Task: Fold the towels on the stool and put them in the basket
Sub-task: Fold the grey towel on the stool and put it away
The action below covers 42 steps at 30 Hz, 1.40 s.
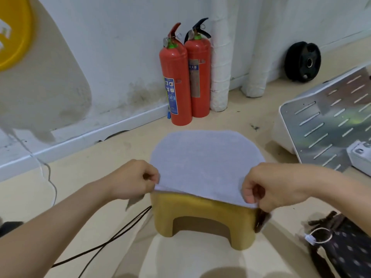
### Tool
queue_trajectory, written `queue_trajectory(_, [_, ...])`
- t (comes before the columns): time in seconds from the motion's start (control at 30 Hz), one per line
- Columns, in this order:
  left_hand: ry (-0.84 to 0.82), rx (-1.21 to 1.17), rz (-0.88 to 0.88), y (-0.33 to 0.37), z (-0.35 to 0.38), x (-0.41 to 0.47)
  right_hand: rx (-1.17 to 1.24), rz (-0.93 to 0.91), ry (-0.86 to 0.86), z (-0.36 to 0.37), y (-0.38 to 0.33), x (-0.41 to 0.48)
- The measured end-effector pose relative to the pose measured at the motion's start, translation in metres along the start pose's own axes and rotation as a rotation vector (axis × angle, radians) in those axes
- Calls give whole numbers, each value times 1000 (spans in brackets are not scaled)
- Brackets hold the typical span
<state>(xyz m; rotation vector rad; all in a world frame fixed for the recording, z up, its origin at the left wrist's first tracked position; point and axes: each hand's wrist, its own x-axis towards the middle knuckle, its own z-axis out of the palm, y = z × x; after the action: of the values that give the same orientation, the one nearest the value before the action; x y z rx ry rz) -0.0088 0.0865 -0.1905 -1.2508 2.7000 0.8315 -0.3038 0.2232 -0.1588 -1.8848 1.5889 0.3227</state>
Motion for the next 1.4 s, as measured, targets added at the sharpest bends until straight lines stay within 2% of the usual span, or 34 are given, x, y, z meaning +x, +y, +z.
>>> queue_trajectory(0.07, [-110, 11, -65, -8, -1, -4, 92, -43, -57, 2, -1, -2])
queue_trajectory(0.1, [-134, 30, -108, -14, -1, -6, 166, -71, -22, 6, -1, -1])
queue_trajectory(0.13, [-115, 42, -148, -19, 1, -6, 252, -94, 70, 10, -2, 3])
queue_trajectory(0.2, [55, 12, -212, -30, 8, -2, 388, -113, 399, 23, -1, 13])
queue_trajectory(0.27, [232, -216, -335, -35, 17, 5, 217, -130, 642, 36, -1, 24])
queue_trajectory(0.3, [261, -371, -423, -36, 22, 7, 90, -146, 672, 44, 0, 29])
queue_trajectory(0.33, [242, -502, -515, -36, 28, 7, 30, -162, 673, 51, 2, 33])
queue_trajectory(0.4, [121, -651, -631, -37, 42, 2, 88, -159, 743, 62, 10, 37])
queue_trajectory(0.5, [-28, -821, -664, -37, 61, -5, 281, -59, 1015, 69, 28, 41])
queue_trajectory(0.57, [-57, -877, -662, -36, 66, -5, 502, 95, 1119, 75, 41, 41])
queue_trajectory(0.63, [-58, -918, -673, -40, 70, -3, 934, 283, 1078, 83, 52, 39])
queue_trajectory(0.7, [-84, -957, -691, -42, 74, -4, 1417, 447, 837, 96, 59, 38])
queue_trajectory(0.77, [-117, -981, -720, -43, 81, -4, 1628, 554, 557, 110, 63, 34])
queue_trajectory(0.83, [-105, -1029, -729, -41, 88, -2, 1743, 578, 418, 118, 66, 32])
queue_trajectory(0.93, [-31, -1049, -742, -41, 92, -1, 1795, 552, 344, 123, 72, 33])
queue_trajectory(1.03, [9, -998, -717, -44, 91, -2, 1713, 566, 281, 130, 72, 38])
queue_trajectory(1.17, [174, -1003, -714, -43, 85, -1, 1653, 612, 268, 137, 69, 41])
queue_trajectory(1.27, [273, -1047, -697, -40, 76, 1, 1703, 540, 321, 136, 72, 42])
queue_trajectory(1.4, [406, -1123, -648, -46, 56, 5, 1633, 632, 462, 139, 83, 43])
